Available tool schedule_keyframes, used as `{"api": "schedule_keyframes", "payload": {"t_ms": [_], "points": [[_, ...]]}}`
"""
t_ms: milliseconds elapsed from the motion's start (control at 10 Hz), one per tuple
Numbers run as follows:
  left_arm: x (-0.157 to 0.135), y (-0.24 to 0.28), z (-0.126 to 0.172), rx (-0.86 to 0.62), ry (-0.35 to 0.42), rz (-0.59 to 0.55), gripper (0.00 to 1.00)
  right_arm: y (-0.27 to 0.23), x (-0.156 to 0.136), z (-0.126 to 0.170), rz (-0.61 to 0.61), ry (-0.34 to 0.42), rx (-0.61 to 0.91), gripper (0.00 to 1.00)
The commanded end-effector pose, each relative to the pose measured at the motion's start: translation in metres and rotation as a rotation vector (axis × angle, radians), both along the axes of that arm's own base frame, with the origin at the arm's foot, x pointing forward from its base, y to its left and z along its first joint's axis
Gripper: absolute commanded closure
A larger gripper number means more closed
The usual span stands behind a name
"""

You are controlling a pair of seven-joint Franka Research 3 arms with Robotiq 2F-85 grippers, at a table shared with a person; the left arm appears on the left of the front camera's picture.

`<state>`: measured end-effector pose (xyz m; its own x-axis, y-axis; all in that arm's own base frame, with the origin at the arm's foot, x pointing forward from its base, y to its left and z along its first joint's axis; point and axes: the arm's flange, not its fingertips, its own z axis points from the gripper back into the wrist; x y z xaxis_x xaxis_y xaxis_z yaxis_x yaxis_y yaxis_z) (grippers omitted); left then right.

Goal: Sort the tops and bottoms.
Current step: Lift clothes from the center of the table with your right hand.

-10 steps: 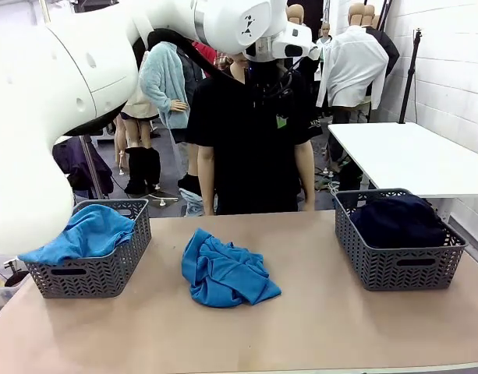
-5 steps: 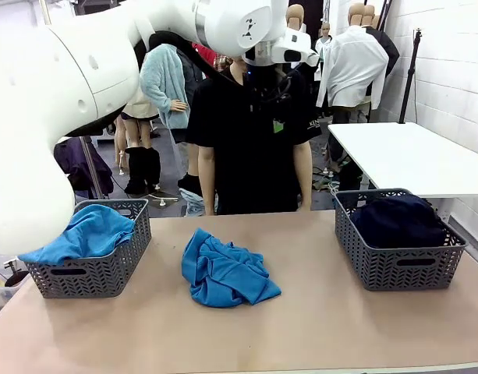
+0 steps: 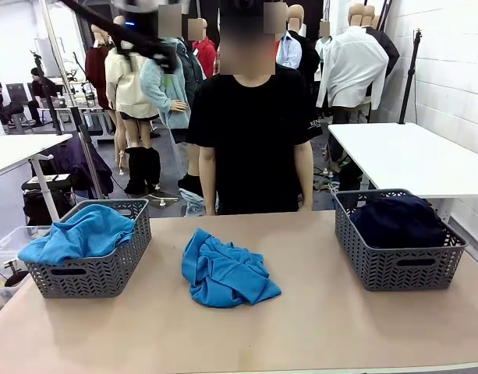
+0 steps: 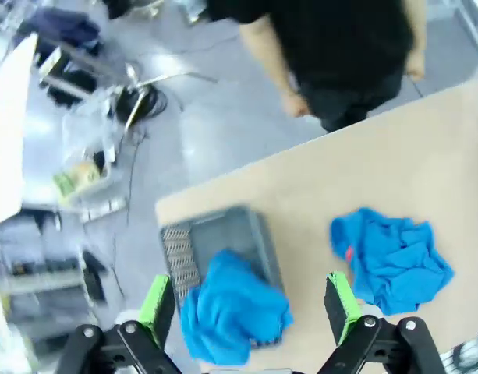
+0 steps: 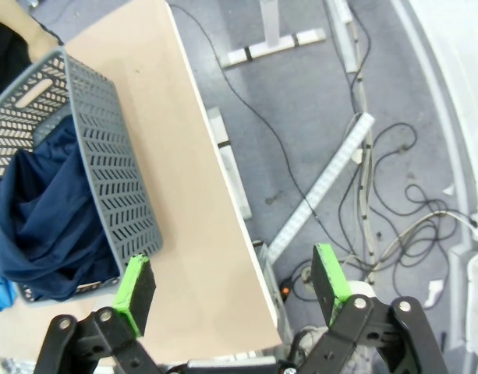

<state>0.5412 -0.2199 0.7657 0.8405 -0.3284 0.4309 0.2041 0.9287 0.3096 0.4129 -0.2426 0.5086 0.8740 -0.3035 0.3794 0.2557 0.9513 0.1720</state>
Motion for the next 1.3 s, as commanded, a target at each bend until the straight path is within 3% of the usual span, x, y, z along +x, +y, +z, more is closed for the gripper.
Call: {"api": "schedule_keyframes", "payload": {"t_ms": [0, 300, 500, 600, 1100, 1200], "points": [[-0.129, 0.118, -0.091, -0.081, -0.089, 0.290, 0.00, 0.001, -0.001, 0.001, 0.004, 0.019, -0.013, 0.00], [-0.189, 0.224, -0.161, -0.225, -0.045, 0.643, 0.00, 0.001, -0.001, 0.001, 0.004, 0.019, -0.013, 0.00], [-0.203, 0.253, -0.185, -0.317, -0.095, 0.724, 0.00, 0.001, -0.001, 0.001, 0.004, 0.019, -0.013, 0.00], [-0.144, 0.209, -0.093, -0.203, 0.007, 0.672, 0.00, 0.001, -0.001, 0.001, 0.004, 0.019, -0.013, 0.00], [-0.151, 0.201, -0.102, -0.218, -0.018, 0.668, 0.00, 0.001, -0.001, 0.001, 0.004, 0.019, -0.013, 0.00], [-0.140, 0.230, -0.100, -0.176, -0.002, 0.656, 0.00, 0.001, -0.001, 0.001, 0.004, 0.019, -0.013, 0.00]]}}
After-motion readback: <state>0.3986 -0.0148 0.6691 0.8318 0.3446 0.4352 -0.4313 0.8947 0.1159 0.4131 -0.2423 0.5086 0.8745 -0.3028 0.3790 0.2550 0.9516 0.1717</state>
